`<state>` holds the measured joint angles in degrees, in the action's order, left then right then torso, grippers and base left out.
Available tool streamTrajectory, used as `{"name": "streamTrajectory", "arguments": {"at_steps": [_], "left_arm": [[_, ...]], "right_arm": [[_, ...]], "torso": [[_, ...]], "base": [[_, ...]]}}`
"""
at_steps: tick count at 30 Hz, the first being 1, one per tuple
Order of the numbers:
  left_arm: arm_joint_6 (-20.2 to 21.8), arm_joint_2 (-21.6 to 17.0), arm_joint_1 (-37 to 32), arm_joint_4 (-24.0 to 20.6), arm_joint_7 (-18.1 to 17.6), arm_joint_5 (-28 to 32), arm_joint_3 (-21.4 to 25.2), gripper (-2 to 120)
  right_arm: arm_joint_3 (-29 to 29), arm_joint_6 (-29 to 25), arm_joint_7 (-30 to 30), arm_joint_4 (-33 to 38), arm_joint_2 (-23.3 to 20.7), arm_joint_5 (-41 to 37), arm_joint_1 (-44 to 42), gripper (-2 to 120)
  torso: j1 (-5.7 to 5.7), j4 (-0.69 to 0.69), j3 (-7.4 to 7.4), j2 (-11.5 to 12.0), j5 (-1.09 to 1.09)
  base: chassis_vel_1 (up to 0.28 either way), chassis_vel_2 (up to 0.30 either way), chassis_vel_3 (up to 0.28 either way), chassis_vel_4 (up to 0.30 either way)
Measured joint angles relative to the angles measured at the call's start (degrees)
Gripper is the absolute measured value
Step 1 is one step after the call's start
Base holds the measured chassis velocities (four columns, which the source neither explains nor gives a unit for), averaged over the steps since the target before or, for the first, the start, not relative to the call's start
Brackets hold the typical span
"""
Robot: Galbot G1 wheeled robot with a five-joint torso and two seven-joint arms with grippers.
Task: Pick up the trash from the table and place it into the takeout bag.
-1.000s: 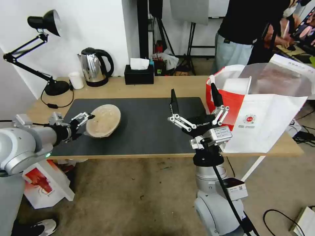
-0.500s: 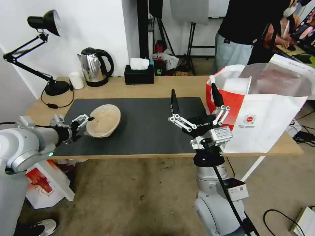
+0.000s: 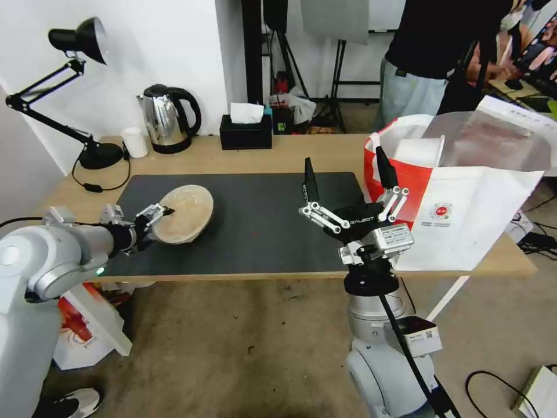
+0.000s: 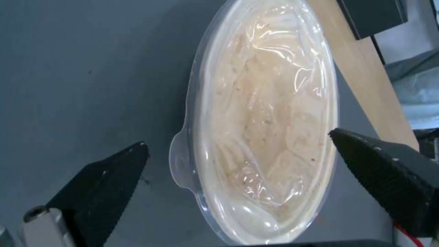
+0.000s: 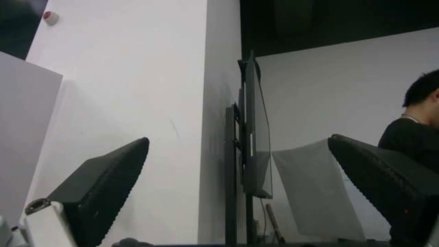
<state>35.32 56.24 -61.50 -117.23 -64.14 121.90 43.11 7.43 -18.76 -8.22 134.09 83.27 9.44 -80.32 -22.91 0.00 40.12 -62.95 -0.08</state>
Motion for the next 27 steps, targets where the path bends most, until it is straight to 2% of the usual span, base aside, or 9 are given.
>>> {"name": "streamTrajectory", "arguments": {"at_steps": [27], "left_arm": [[0.11, 1.38, 1.68, 1.7, 1.14, -0.79, -2.89, 100]], "right_arm": [[0.33, -0.28, 0.02, 0.54, 0.05, 0.0, -0.47, 100]], "torso": [[0.0, 0.0, 0.0, 0.0, 0.0]], "base": [[0.0, 0.0, 0.0, 0.0]]}}
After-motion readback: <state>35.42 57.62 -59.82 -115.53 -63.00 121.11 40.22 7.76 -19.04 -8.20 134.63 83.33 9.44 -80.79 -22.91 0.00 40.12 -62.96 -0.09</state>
